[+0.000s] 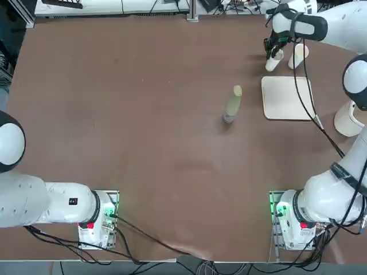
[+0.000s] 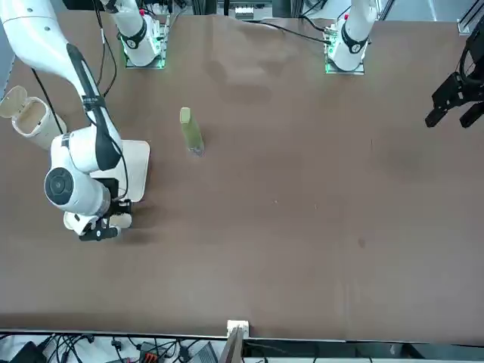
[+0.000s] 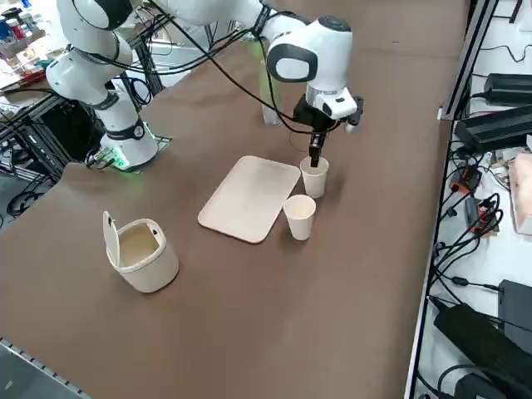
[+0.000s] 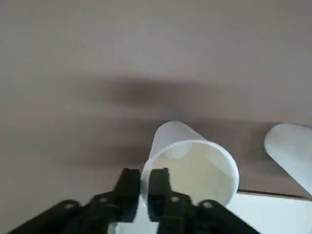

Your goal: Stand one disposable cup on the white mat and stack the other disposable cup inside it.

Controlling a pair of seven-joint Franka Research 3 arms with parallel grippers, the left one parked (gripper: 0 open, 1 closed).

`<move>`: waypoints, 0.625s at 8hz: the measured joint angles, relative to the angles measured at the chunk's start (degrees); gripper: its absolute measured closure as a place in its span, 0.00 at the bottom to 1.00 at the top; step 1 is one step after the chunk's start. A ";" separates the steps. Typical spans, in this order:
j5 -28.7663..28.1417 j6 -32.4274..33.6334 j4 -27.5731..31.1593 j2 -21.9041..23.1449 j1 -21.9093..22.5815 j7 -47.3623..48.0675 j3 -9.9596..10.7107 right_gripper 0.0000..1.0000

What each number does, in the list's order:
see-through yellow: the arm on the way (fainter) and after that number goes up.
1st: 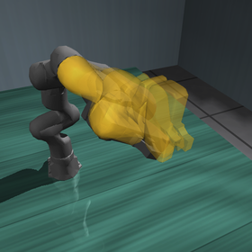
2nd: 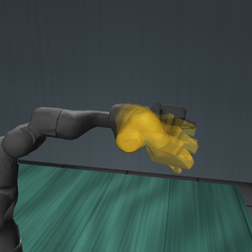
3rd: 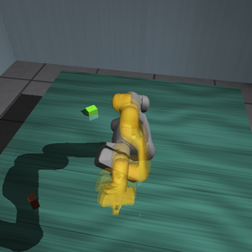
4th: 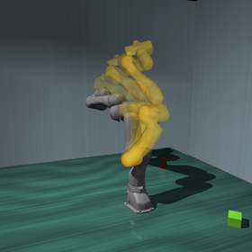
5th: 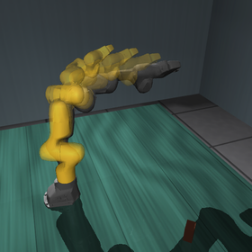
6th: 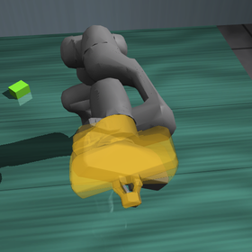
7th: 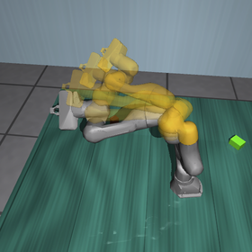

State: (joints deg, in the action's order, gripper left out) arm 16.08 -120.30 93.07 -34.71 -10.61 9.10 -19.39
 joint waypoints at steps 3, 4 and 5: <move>0.03 0.23 -0.03 1.32 -0.10 2.02 0.02 0.98; 0.04 1.93 -0.03 2.86 -0.05 4.17 0.00 0.98; 0.05 6.18 0.00 4.85 0.05 5.56 -0.04 0.98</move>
State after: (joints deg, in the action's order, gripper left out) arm 16.13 -114.12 93.08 -29.86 -10.56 14.66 -19.43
